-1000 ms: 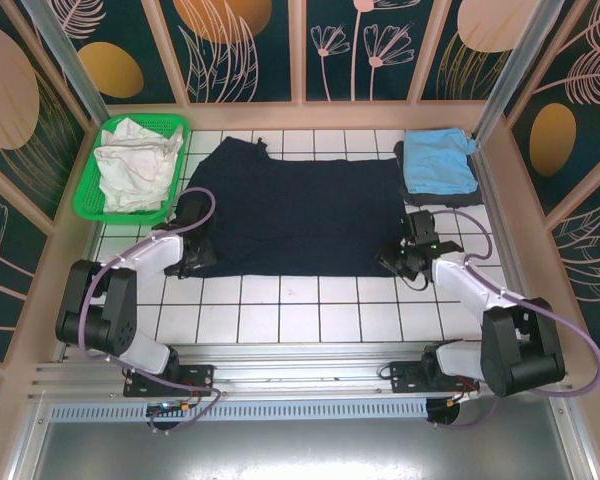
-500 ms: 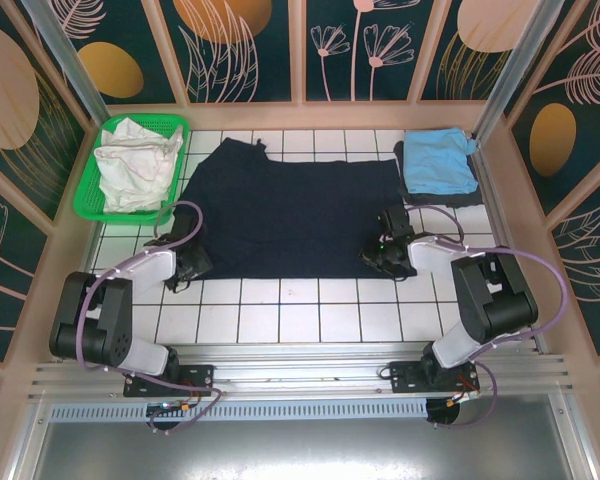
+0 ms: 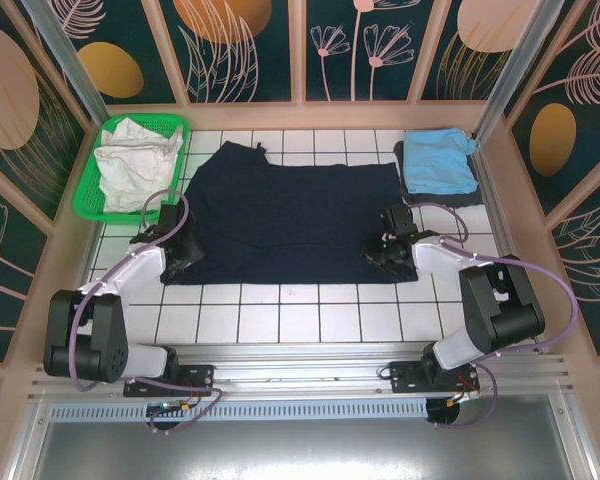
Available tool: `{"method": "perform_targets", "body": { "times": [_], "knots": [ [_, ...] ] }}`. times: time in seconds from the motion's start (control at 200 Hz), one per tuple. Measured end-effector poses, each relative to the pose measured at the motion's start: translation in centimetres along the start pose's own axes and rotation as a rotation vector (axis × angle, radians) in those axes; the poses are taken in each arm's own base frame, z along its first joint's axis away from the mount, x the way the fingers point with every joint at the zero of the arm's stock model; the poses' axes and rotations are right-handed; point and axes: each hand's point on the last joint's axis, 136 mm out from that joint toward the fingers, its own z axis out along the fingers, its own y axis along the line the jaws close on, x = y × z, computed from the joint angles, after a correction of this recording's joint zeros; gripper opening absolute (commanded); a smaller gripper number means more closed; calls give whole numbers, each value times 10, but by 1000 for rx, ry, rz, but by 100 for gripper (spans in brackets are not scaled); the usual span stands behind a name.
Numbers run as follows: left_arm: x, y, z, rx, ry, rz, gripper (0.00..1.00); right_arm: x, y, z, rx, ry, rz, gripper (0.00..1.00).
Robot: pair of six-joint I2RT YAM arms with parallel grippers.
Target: Fold and stack the t-shirts
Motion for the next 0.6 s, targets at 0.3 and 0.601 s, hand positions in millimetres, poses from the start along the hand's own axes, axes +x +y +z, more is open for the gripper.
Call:
{"method": "perform_targets", "body": {
  "times": [0.3, 0.601],
  "knots": [
    [29, -37, 15, 89, 104, 93, 46, 1, -1, 5, 5, 13, 2, 20],
    [27, -62, 27, 121, 125, 128, 27, 1, -1, 5, 5, 12, 2, 20]
  ]
}}
